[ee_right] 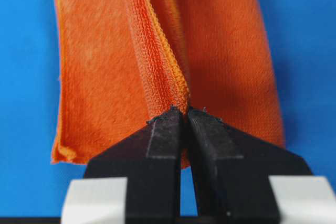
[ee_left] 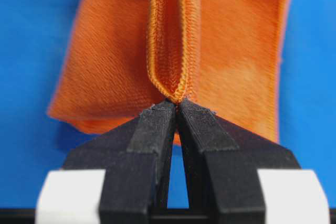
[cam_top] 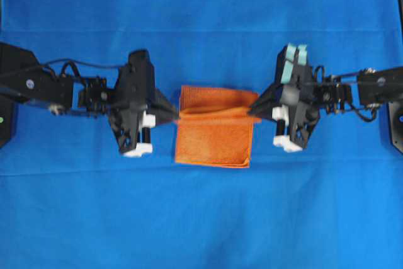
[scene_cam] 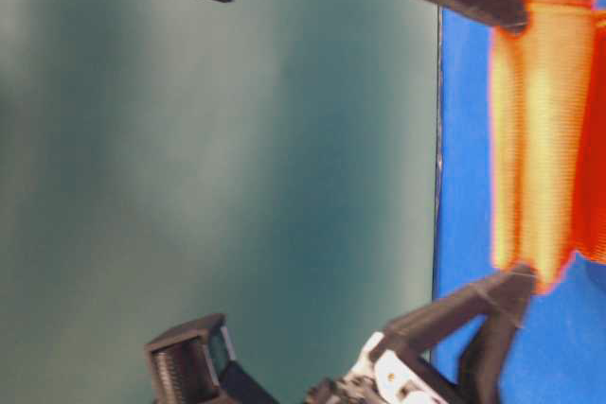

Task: Fold the orange towel.
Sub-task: 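Fold the top end down onto the bottom half of the strip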

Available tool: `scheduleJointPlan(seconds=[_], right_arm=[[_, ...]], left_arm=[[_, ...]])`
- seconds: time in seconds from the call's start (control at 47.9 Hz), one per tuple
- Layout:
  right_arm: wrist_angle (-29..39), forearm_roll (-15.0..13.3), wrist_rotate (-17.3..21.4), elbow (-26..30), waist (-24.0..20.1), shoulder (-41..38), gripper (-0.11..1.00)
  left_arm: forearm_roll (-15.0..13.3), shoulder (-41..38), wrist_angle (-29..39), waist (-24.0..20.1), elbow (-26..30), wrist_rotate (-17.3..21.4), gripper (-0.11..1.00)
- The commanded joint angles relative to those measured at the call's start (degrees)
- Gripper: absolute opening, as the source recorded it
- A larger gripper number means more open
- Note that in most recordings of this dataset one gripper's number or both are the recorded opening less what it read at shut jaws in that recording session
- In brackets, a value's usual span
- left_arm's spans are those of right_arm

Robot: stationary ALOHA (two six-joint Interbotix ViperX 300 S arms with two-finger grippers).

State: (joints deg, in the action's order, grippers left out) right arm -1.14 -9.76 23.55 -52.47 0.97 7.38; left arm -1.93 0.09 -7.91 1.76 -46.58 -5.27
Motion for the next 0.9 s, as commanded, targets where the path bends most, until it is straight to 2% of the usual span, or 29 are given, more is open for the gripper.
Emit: scheduleJointPlan(seconds=[0.0, 0.23, 0.501, 0.564, 0.648, 0.731, 0.773, 0.836, 0.877], right_arm=[[-0.1, 0.2, 1.0, 0.8, -1.4, -1.1, 0.04], [-2.0, 0.3, 3.0, 2.6, -4.5, -5.8, 0.04], [-2.2, 0.3, 4.2, 3.6, -4.8, -7.6, 0.06], [-2.2, 0.3, 4.3, 4.0, -5.2, -7.7, 0.18], [-2.2, 0.3, 4.2, 4.4, -5.9, -7.8, 0.44], [-2.0, 0.2, 4.1, 4.7, -6.4, -7.4, 0.64], [-1.7, 0.3, 4.1, 4.9, -6.9, -6.9, 0.65], [-1.1, 0.1, 4.1, 5.1, -7.2, -5.5, 0.61], [-0.4, 0.1, 3.9, 5.2, -7.4, -4.1, 0.59]], left_arm=[[-0.2, -0.9, 0.3, 1.9, 0.4, -0.2, 0.02], [-0.2, -6.0, -0.9, 4.5, 0.7, -0.3, 0.02], [-0.1, -7.1, -3.5, 5.0, 0.8, -0.3, 0.02], [-0.1, -7.1, -3.5, 5.0, 0.8, -0.3, 0.05], [-0.1, -6.9, -3.5, 5.2, 0.9, -0.2, 0.19], [-0.1, -6.3, -3.3, 5.2, 0.9, -0.2, 0.43], [-0.1, -5.6, -3.0, 5.2, 0.8, -0.1, 0.57], [-0.1, -4.0, -2.2, 5.2, 0.6, 0.1, 0.74], [0.0, -2.0, -1.2, 5.2, 0.5, 0.4, 0.81]])
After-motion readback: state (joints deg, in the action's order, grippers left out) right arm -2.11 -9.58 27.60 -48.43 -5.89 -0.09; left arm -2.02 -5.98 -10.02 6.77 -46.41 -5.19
